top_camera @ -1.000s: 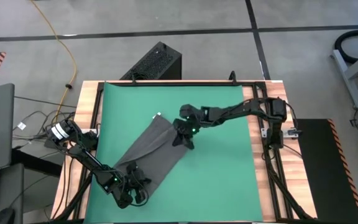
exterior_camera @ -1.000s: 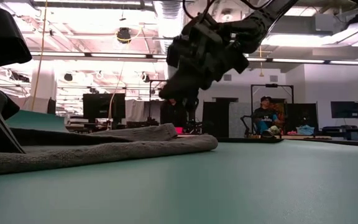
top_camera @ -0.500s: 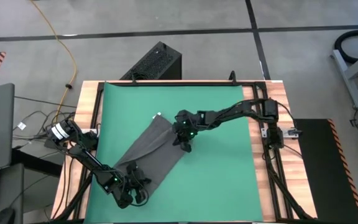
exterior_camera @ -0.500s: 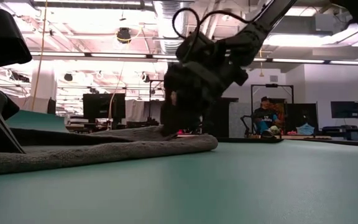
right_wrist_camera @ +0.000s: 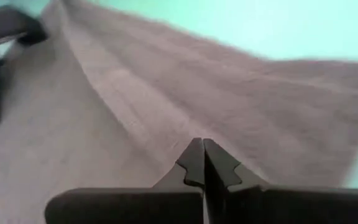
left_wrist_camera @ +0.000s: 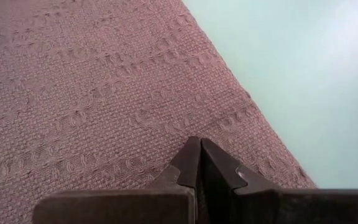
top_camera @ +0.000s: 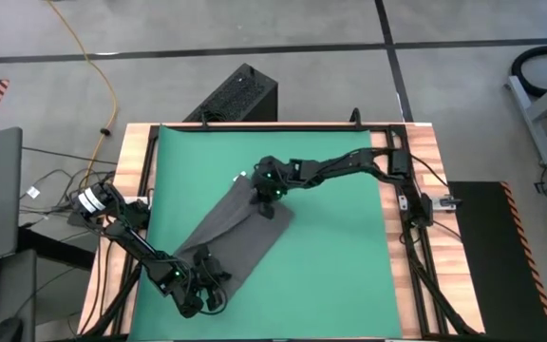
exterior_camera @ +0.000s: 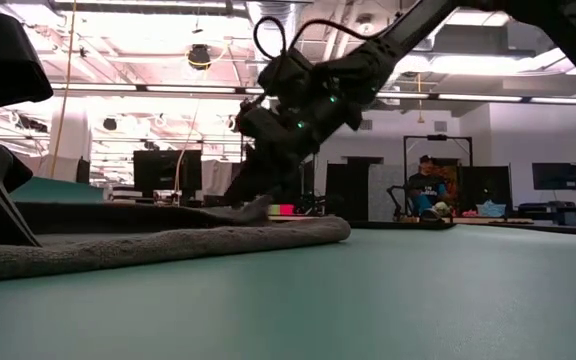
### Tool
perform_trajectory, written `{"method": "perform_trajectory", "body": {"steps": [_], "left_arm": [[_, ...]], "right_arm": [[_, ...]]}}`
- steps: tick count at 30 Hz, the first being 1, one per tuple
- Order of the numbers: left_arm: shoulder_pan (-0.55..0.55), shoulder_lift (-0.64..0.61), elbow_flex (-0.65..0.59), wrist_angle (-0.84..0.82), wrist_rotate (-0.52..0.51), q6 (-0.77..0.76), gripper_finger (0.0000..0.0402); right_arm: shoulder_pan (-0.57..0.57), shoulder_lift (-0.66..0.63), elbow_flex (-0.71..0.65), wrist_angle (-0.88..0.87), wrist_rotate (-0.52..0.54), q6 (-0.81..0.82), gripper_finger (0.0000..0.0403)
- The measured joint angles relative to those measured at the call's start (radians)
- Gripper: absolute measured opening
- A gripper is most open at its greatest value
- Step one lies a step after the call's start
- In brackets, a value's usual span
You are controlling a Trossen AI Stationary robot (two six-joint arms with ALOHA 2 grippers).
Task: Roll towel into tight, uniform cylinder
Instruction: Roll the gray towel
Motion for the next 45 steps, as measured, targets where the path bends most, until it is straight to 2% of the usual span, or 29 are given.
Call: {"method": "perform_trajectory", "body": {"steps": [6, 7, 11, 14, 19, 23, 25, 31, 36, 45], "left_arm": [[0.0, 0.0, 0.0, 0.0, 0.002, -0.001, 0.0], [0.0, 0.0, 0.0, 0.001, 0.002, -0.002, 0.0], [0.0, 0.0, 0.0, 0.001, 0.002, -0.002, 0.0], [0.0, 0.0, 0.0, 0.001, 0.001, -0.001, 0.0], [0.0, 0.0, 0.0, -0.001, 0.001, 0.001, 0.0], [0.0, 0.0, 0.0, -0.004, 0.0, 0.004, 0.0], [0.0, 0.0, 0.0, -0.005, 0.0, 0.006, 0.0], [0.0, 0.0, 0.0, -0.006, -0.002, 0.023, 0.0], [-0.001, 0.0, 0.0, -0.006, -0.007, 0.011, 0.0], [-0.001, 0.001, 0.0, -0.013, -0.007, -0.003, 0.0]], "right_arm": [[-0.049, 0.002, 0.091, -0.025, 0.025, -0.002, 0.0014], [-0.055, -0.002, 0.102, -0.028, 0.005, -0.004, 0.0014], [-0.063, -0.028, 0.128, -0.063, -0.186, -0.051, 0.0014], [-0.033, -0.034, 0.128, -0.168, -0.217, -0.093, 0.0014], [0.028, -0.026, 0.125, -0.288, -0.19, -0.266, 0.0014], [0.06, -0.029, 0.127, -0.293, -0.043, -0.343, 0.0014], [0.062, -0.028, 0.126, -0.291, -0.003, -0.367, 0.0014], [0.045, -0.028, 0.126, -0.297, 0.007, -0.392, 0.0014], [0.059, 0.022, 0.125, -0.306, -0.002, -0.4, 0.0014], [0.043, 0.037, 0.127, -0.215, 0.055, -0.406, 0.0014]]}}
